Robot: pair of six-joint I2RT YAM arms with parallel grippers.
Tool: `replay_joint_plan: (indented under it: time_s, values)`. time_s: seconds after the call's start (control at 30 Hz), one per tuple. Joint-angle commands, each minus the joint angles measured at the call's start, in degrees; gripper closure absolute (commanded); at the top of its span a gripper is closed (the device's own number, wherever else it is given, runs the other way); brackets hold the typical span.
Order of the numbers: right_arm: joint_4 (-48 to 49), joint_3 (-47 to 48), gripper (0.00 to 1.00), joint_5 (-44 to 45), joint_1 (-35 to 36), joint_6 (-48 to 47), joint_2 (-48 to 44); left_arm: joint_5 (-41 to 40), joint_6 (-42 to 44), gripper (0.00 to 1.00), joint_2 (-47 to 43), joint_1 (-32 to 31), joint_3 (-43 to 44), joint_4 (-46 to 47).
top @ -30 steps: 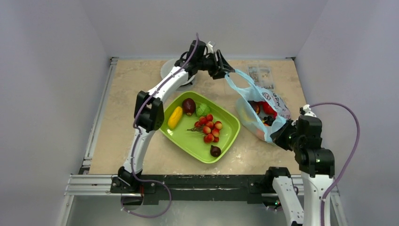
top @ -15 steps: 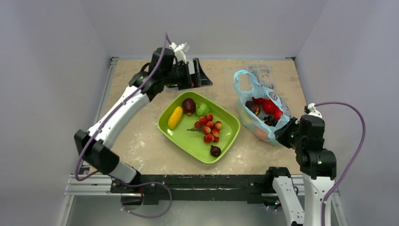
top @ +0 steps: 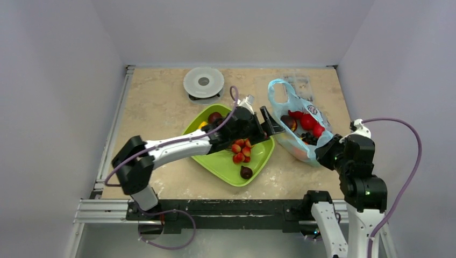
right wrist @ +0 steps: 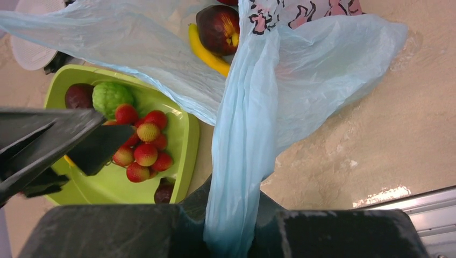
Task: Take the fake fruits out of the plastic bag
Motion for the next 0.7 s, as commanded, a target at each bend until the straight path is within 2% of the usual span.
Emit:
replay_joint_plan:
  time_s: [0.0, 0.1, 0.2, 0.27, 0.33, 0.4, 0.43, 0.47, 0.57, 0.67]
  values:
    - [0.38, 2.43, 0.90, -0.13, 0.22, -2.00, -0.54, -8.65, -13.67, 0.12, 8.30, -2.25, 7.47, 7.64]
    - [0.25, 2.17, 0.90, 0.13, 0.24, -2.33, -1.39, -13.09, -18.67, 0.17, 12.63, -3.17, 12.60, -0.91]
    - [-0.01, 1.74, 0.90, 0.95, 0.17, -2.68, -2.07, -15.80, -19.68, 0.20, 16.00, -3.39, 14.90, 1.12]
    - [-0.47, 1.68, 0.88, 1.15, 0.18, -2.78, -2.51, -15.83, -18.46, 0.28, 18.40, -3.39, 16.74, 2.14]
    - [-1.62, 2.92, 0.84, 1.16, 0.17, -2.90, -2.42, -14.81, -18.74, 0.46, 20.37, -3.34, 17.20, 2.61]
    - [-3.34, 5.47, 0.74, 2.26, 0.17, -3.01, -1.92, -13.38, -18.85, 0.64, 21.32, -3.22, 14.43, 8.09]
    - [-4.38, 7.16, 0.67, 2.54, 0.17, -2.93, -1.58, -12.82, -18.32, 0.76, 21.41, -3.11, 13.09, 9.80]
    - [-5.62, 9.37, 0.61, 3.01, 0.17, -2.89, -1.01, -12.37, -17.52, 0.83, 21.25, -2.92, 12.08, 10.49]
    - [-10.52, 16.62, 0.47, 3.22, 0.17, -2.86, 0.54, -10.51, -14.09, 0.96, 20.15, -2.08, 9.38, 13.00]
    - [-12.64, 23.30, 0.35, 2.57, 0.17, -4.57, 3.19, -8.01, -11.00, 1.00, 18.87, -1.18, 7.96, 14.88]
